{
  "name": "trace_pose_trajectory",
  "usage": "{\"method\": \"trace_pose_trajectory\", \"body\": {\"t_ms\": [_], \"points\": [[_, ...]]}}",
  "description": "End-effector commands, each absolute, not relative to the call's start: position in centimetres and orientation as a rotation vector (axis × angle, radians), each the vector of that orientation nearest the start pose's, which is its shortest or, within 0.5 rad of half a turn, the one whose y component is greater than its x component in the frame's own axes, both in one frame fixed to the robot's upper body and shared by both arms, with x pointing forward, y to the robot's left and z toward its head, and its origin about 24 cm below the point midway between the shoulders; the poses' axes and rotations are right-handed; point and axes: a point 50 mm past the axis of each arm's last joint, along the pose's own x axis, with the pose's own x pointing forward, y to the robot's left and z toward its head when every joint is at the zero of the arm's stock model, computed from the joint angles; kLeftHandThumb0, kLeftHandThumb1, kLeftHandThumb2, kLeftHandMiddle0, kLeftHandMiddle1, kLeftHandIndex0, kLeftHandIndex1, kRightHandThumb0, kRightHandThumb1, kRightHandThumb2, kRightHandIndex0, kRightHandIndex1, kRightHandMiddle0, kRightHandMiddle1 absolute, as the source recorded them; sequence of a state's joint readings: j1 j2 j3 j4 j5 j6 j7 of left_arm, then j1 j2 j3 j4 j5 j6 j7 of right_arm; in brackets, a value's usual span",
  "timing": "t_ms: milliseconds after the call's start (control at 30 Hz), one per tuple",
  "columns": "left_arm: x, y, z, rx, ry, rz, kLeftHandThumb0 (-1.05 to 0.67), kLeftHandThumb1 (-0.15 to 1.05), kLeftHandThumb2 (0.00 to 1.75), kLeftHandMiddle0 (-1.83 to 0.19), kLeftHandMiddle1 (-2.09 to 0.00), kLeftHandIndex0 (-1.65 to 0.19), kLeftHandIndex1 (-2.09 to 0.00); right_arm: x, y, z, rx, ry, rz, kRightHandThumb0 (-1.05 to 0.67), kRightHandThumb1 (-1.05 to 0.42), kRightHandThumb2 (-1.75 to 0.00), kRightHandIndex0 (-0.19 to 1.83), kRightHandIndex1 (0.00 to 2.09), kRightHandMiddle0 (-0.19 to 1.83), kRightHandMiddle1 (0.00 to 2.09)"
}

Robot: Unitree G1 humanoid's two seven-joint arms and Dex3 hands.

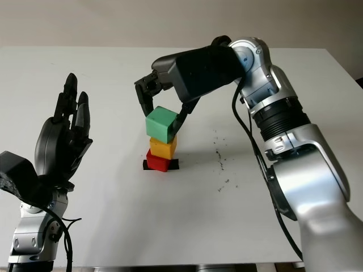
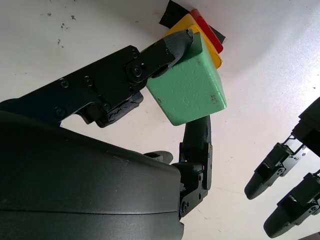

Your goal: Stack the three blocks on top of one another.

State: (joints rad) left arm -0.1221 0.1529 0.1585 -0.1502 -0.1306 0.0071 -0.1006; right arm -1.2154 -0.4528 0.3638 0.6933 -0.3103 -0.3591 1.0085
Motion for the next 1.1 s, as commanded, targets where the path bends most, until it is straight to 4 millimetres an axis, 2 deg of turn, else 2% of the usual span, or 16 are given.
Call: {"method": "trace_pose_trajectory", "body": {"t_ms": [0,533,633,867,1067], "points": [[26.9,19.9,11.8,0.042,-0.299,0.003,-0.71,1.05,0.54,0.14,-0.05,0.13,-0.06,37.4,-8.8,26.8,-1.340,-0.310,1.081,-0.43,-0.91,-0.06,0.31,0.05,0.40,1.56],[26.8,19.8,11.8,0.046,-0.299,0.001,-0.72,1.05,0.54,0.13,-0.06,0.13,-0.06,37.5,-8.9,26.0,-1.339,-0.267,1.089,-0.44,-0.91,-0.05,0.31,0.05,0.39,1.52],[26.8,19.9,11.8,0.043,-0.299,-0.003,-0.71,1.05,0.55,0.13,-0.05,0.14,-0.06,37.4,-8.9,25.7,-1.340,-0.263,1.094,-0.47,-0.89,-0.05,0.29,0.04,0.39,1.39],[26.8,19.8,11.8,0.045,-0.296,0.003,-0.72,1.05,0.54,0.13,-0.05,0.14,-0.05,37.3,-8.8,25.5,-1.377,-0.258,1.097,-0.56,-0.86,-0.06,0.13,0.02,0.20,0.89],[26.8,19.9,11.8,0.042,-0.303,0.000,-0.71,1.05,0.54,0.13,-0.05,0.14,-0.05,37.2,-8.7,25.6,-1.389,-0.256,1.118,-0.60,-0.88,-0.06,0.04,0.02,0.14,0.64]]}}
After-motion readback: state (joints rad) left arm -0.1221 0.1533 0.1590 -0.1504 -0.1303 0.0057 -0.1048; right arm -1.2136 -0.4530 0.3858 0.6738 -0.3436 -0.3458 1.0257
